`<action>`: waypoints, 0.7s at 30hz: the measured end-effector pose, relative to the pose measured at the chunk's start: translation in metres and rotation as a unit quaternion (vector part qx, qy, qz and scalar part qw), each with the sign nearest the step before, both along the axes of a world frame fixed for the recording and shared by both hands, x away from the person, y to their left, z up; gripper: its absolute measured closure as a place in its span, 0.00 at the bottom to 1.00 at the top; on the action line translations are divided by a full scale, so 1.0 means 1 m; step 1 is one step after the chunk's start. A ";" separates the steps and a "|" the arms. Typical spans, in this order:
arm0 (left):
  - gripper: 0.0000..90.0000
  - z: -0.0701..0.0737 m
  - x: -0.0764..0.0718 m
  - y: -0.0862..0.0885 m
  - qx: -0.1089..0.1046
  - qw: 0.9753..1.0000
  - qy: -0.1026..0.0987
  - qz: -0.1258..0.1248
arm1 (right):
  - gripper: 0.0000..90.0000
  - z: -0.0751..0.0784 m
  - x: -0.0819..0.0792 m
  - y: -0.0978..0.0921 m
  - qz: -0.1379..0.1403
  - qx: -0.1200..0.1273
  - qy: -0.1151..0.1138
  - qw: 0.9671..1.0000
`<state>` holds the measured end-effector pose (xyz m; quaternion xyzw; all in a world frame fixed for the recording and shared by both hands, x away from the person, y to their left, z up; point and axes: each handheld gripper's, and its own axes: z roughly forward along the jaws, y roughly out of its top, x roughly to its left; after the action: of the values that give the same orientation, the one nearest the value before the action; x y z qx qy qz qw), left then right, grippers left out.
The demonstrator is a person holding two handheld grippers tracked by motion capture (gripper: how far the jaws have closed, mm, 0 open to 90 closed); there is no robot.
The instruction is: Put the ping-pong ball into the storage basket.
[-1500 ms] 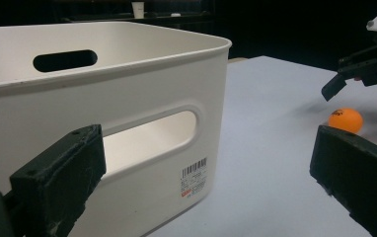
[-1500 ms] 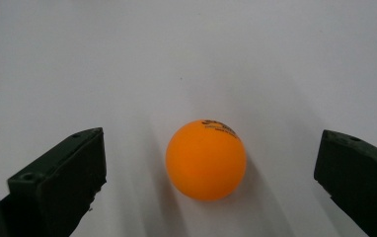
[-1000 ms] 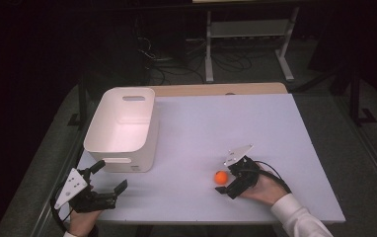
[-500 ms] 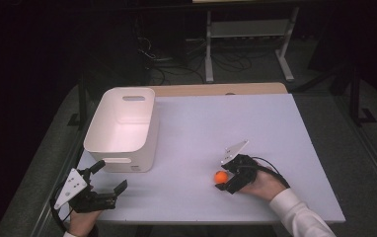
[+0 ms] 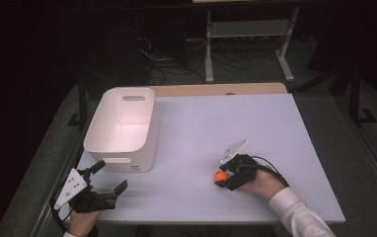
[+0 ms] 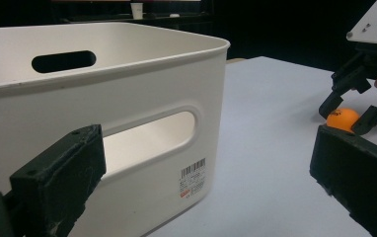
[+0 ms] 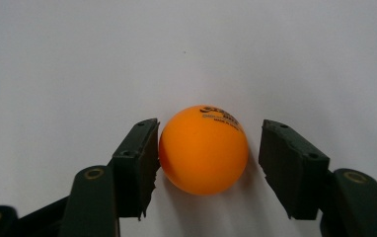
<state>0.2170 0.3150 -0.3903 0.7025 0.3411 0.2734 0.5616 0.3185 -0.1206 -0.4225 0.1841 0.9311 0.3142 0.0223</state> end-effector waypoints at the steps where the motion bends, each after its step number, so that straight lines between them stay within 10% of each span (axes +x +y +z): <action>1: 0.00 0.000 0.000 0.000 0.000 1.000 0.000 0.000 | 0.46 -0.001 0.000 0.000 0.002 -0.002 -0.003 1.000; 21: 0.00 0.000 0.000 0.000 0.000 1.000 0.001 -0.003 | 0.55 0.013 0.000 -0.003 0.010 0.015 -0.010 1.000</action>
<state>0.2169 0.3150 -0.3903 0.7038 0.3394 0.2716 0.5619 0.3187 -0.1240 -0.4098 0.1714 0.9278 0.3304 0.0260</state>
